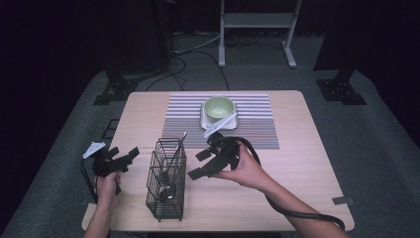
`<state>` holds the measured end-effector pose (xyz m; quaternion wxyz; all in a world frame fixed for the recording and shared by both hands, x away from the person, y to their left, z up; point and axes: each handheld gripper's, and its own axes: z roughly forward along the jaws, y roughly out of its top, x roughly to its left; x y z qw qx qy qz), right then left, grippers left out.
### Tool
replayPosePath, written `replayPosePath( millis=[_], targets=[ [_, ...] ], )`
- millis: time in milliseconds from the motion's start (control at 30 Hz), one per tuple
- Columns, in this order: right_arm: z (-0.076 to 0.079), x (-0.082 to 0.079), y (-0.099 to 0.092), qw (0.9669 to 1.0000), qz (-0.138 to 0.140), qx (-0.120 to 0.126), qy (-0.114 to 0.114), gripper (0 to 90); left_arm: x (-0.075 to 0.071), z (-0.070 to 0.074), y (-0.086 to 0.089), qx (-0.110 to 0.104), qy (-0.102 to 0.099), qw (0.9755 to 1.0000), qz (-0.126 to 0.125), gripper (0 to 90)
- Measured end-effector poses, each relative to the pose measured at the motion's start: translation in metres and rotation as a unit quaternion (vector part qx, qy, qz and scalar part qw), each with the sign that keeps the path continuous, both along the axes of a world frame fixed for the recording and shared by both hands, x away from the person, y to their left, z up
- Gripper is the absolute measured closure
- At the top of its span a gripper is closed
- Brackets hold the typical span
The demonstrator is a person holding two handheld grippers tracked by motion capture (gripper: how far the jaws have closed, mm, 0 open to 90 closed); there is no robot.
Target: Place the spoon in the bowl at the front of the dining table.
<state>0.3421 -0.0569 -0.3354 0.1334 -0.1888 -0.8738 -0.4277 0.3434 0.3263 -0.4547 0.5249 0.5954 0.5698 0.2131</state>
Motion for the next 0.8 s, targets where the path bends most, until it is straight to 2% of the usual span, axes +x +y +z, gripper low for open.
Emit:
replayPosePath(
  millis=[800],
  targets=[
    [0.001,0.012,0.023,0.9998,0.009,-0.012,0.013,16.8,0.000,0.000,0.000,-0.002,0.002,1.0000,-0.001,0.0]
  ],
)
